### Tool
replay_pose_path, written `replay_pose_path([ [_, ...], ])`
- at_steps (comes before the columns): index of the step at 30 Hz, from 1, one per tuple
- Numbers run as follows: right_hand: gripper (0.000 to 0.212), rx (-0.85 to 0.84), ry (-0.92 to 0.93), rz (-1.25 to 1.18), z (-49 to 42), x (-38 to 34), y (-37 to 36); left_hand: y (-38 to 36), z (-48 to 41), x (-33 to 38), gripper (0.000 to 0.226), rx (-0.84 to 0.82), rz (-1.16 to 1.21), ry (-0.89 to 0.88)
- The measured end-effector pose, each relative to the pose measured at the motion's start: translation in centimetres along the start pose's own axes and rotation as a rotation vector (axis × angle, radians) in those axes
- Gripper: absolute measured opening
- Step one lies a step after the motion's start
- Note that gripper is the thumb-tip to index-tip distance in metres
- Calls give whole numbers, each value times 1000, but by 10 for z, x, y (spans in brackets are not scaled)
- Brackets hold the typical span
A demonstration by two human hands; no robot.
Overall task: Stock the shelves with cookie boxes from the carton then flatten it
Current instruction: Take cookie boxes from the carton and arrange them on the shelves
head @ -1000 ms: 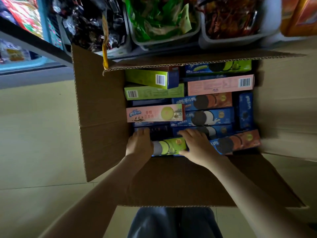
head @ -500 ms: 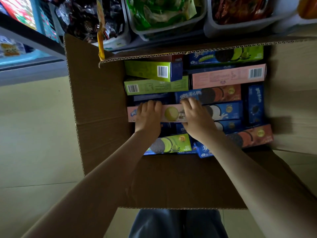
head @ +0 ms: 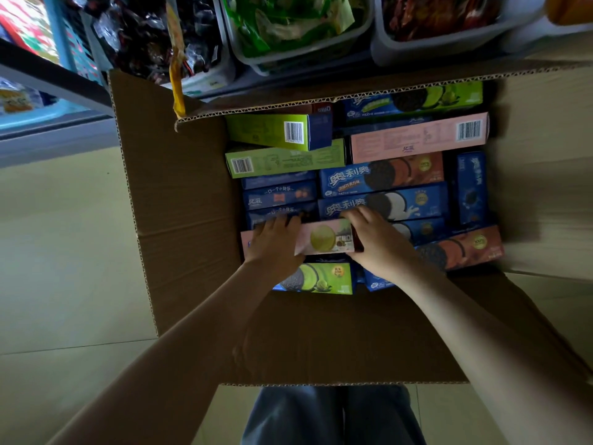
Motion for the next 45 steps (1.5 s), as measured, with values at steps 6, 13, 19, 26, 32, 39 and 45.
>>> replay_pose_path([
  [6,69,32,-239,-64,13,44,7,-1,1,0,69,-1,9,55],
  [13,95,-178,-275,60,49,69,16,-7,6,1,68,-8,28,208],
  [19,73,-222,-76,588,59,65,5,11,15,35,72,138,177,134],
  [26,68,-170,-172,427,64,36,36,57,40,96,71,247,247,-151],
  [32,60,-54,-88,307,96,-43,125,145,90,134,82,292,-89,-336],
  [39,63,104,53,134,166,-169,299,334,198,127,75,420,-156,-398],
  [45,66,206,110,165,260,-272,462,495,332,106,77,587,-120,-312],
])
Point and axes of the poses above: each hand's wrist, its own z-axis away from the middle knuckle, its own y-axis out of the back of the hand, x = y × z, the point moved 8 cm from there along -z, towards the middle knuckle, and after that the axes turned 5 degrees about -z, right-handed, at the moved point
